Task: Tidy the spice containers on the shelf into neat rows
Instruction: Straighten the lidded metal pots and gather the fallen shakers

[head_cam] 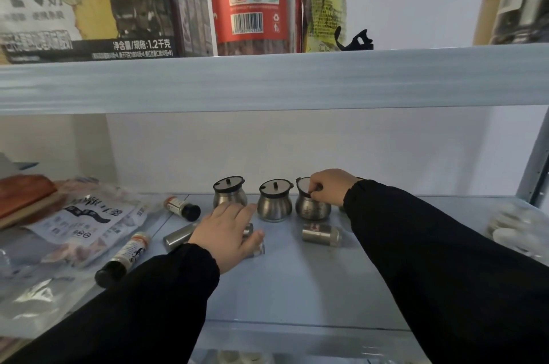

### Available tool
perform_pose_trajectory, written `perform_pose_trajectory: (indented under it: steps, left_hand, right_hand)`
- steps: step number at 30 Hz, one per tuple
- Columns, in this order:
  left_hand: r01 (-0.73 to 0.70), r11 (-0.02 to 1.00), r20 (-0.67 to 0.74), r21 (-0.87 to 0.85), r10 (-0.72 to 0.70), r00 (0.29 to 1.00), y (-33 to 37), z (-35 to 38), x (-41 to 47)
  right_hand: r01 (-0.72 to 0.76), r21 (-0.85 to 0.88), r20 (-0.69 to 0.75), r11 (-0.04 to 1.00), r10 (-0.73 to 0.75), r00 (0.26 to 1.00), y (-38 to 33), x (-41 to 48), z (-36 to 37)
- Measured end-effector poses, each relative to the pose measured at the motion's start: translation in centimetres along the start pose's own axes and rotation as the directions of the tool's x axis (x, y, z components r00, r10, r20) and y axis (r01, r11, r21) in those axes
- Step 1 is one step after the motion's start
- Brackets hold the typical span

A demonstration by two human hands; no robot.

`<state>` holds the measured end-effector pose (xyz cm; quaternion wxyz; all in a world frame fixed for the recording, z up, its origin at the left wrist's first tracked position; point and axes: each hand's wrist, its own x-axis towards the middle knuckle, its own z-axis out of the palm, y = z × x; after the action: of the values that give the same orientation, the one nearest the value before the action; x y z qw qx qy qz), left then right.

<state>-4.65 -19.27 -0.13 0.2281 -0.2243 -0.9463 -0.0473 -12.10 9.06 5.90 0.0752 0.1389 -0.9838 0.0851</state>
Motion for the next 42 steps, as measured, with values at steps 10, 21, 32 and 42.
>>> perform_pose_trajectory:
  steps: [10, 21, 32, 42]
  left_hand:
    - [-0.005, 1.0, -0.001, -0.023, 0.005, 1.0, 0.0, -0.5, -0.6]
    - [-0.013, 0.998, -0.024, -0.061, 0.012, 1.0, -0.9, -1.5, -1.6]
    - [-0.053, 0.994, -0.026, -0.091, 0.05, 0.998, -2.9, -2.4, -3.3]
    - [-0.051, 0.995, -0.055, -0.091, 0.046, 0.997, -5.3, -3.3, -5.6]
  right_hand:
    - [-0.041, -0.003, -0.006, 0.999, 0.041, 0.999, -0.3, -0.8, 0.2]
    - [-0.104, -0.049, 0.031, 0.993, 0.106, 0.994, -1.0, -1.4, -0.2]
    - [-0.08, 0.097, 0.017, 0.992, 0.079, 0.997, -8.4, 0.0, -0.6]
    - [-0.132, -0.049, 0.068, 0.99, 0.135, 0.989, -10.4, 1.2, 2.1]
